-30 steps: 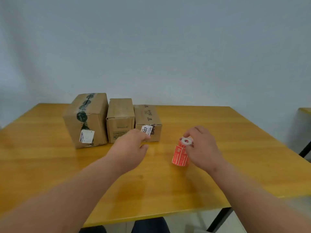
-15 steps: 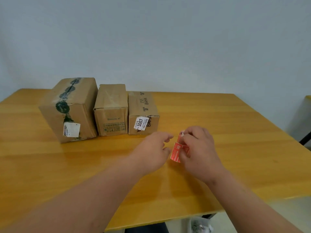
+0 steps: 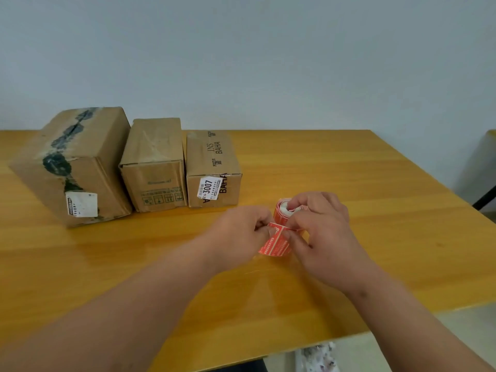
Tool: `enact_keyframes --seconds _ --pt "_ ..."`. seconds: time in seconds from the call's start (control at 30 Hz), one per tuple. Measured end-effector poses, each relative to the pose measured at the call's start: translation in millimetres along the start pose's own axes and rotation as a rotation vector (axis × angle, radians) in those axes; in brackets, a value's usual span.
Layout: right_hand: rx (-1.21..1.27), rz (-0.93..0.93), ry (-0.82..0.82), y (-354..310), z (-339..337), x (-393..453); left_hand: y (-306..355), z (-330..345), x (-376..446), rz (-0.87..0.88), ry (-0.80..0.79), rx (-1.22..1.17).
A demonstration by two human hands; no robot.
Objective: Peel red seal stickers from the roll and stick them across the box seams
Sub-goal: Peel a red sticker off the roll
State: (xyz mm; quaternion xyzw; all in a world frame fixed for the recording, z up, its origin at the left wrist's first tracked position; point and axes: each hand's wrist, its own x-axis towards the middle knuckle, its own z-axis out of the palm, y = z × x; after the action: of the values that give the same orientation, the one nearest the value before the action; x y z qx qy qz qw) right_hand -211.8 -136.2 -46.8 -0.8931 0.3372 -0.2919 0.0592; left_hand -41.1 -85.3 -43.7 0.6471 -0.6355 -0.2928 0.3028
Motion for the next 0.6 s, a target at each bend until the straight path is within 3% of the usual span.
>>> enact_keyframes --seconds 0.33,0.6 --pt "-0.018 -0.002 -0.079 4.7 -5.7 2.6 7.4 -0.9 1.2 0.104 -0.023 0.085" --pt "0.0 -0.02 -0.107 5.2 -8.8 4.9 8.6 -1.9 0.1 0.086 -0.045 0.068"
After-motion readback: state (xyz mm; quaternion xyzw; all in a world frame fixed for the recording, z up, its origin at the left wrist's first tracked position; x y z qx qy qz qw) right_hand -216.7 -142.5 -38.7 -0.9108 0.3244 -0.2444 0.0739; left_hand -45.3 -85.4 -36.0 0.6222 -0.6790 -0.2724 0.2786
